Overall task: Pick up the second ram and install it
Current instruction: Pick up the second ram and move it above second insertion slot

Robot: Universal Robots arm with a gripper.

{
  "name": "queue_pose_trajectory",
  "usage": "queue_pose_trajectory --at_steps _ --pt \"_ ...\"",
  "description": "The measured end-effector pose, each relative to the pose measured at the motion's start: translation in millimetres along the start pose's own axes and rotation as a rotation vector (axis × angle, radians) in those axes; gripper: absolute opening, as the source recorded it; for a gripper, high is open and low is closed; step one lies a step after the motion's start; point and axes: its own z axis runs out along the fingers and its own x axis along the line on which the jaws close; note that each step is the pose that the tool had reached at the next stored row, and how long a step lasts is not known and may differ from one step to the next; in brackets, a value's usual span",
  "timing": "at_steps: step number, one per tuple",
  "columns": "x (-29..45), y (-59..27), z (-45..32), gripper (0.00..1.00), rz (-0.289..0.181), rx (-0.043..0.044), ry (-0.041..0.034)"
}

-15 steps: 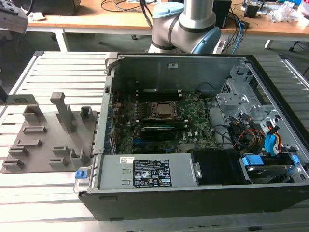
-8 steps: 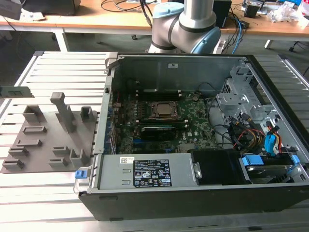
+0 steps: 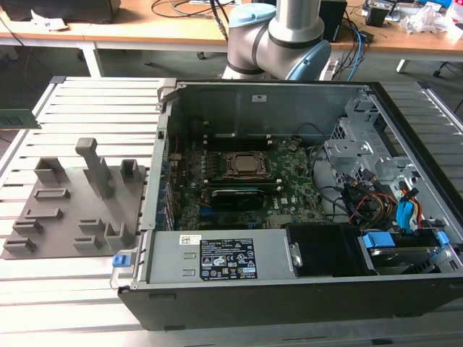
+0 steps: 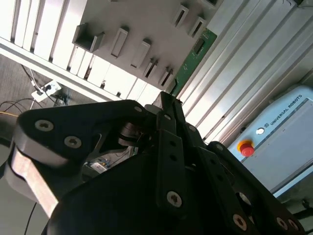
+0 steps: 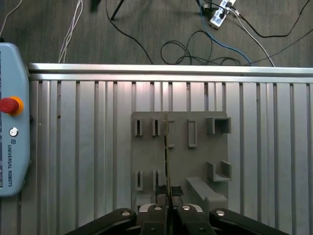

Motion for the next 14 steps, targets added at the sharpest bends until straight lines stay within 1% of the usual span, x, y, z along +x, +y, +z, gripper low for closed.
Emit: queue_pose_trajectory --at_steps 4,7,8,10,13,14 --pt "0.0 -0.1 -0.1 0.14 0.000 -0.0002 0.0001" --pt "0.0 -4.9 -0.4 0.14 0.000 -0.0002 0.0001" --pt "0.0 -12.6 -0.6 0.14 0.000 -0.0001 0.0000" --pt "0.1 -20.5 -1.1 0.14 0.000 -0.0003 0.0001" --pt "0.1 -39.7 -1.9 0.14 0.000 -0.0002 0.0000" --pt "0.1 -48.5 -2.3 0.14 0.000 -0.0002 0.0000"
